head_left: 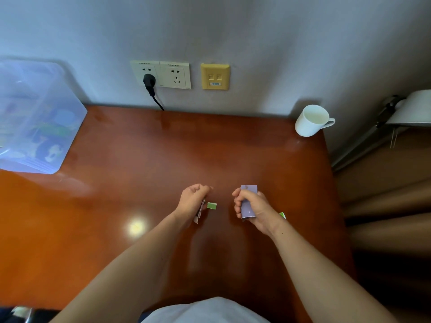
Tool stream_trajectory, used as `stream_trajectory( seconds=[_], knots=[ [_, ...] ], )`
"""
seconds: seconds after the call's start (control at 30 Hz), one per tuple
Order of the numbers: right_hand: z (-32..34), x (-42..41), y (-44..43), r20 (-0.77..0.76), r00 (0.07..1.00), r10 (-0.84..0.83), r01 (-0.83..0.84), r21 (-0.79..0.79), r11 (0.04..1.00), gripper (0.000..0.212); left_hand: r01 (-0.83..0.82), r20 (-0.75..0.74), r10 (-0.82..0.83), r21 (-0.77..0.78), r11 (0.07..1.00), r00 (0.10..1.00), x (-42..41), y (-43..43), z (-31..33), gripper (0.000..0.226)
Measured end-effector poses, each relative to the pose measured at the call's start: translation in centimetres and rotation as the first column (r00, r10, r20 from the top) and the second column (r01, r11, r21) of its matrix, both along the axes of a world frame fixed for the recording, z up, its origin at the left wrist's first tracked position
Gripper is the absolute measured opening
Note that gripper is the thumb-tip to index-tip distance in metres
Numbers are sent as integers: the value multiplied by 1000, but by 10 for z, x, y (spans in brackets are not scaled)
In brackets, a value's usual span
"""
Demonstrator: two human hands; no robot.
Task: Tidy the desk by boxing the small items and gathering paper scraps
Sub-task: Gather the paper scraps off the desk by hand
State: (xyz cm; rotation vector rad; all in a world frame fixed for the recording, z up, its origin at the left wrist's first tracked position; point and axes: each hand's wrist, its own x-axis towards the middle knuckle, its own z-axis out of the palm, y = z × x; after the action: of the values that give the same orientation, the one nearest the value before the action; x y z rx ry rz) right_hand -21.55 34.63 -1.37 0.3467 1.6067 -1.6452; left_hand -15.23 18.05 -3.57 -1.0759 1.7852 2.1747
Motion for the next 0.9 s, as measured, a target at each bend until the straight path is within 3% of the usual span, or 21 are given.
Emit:
stream_trajectory(
  seconds=[0.13,0.27,0.37,0.47,0.63,0.83,0.9],
  knots=[
    [-6,4,-8,-43,991,130,-122,159,980,16,193,165,-144,-331,924,976,7,-2,-10,21],
    [-13,7,-16,-13,994,110,-103,270,957,12,462,393,-265,-584,667,880,13,0,-16,17],
    [-15,7,-17,3,995,104,-100,311,945,9,528,406,-340,-692,493,849,12,1,-23,30],
    [-18,7,-17,9,994,107,-104,329,939,10,548,412,-378,-733,403,829,10,2,-27,31],
    [-22,6,-16,15,992,123,-120,341,932,11,567,435,-396,-758,324,808,4,2,-26,17],
    [-23,7,-18,26,993,117,-119,336,934,11,637,508,-402,-700,323,762,0,-2,-28,18],
    [-22,7,-16,14,995,99,-98,336,937,12,642,499,-412,-664,384,762,-1,1,-26,19]
  ],
)
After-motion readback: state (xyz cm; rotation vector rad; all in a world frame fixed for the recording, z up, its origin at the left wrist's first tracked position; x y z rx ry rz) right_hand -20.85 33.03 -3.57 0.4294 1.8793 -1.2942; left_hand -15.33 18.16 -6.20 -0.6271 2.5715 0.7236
